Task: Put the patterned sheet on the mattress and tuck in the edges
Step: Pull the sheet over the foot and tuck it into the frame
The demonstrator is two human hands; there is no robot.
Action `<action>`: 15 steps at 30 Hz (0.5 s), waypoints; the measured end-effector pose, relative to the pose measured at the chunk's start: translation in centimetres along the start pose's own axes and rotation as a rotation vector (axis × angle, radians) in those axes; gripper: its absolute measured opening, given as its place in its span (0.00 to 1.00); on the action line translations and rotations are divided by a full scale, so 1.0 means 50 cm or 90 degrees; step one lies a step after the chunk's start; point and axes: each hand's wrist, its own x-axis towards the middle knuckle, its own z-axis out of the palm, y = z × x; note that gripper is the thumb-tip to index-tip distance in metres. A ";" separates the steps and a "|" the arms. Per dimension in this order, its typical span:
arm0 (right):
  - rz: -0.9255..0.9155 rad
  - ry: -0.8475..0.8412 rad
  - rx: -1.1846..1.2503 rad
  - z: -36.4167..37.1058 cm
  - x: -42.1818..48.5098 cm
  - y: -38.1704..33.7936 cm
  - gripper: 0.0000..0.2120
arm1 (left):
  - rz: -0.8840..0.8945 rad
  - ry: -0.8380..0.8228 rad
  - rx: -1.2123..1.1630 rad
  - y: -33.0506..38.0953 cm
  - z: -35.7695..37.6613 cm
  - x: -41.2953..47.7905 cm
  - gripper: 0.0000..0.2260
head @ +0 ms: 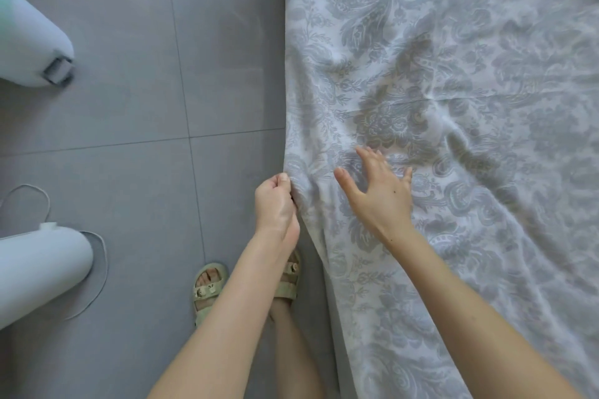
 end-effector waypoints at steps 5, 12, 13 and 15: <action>-0.004 -0.057 0.050 -0.010 0.003 0.017 0.31 | 0.040 -0.004 0.053 0.057 -0.050 -0.038 0.14; -0.003 -0.100 0.094 -0.014 0.011 0.027 0.25 | -0.241 -0.138 0.046 0.076 -0.006 -0.036 0.14; 0.001 -0.103 0.099 -0.016 0.011 0.027 0.25 | -0.289 -0.179 0.055 0.076 0.009 -0.027 0.16; 0.015 -0.107 0.123 -0.024 0.011 0.025 0.25 | -0.340 -0.268 0.068 0.079 0.041 -0.013 0.17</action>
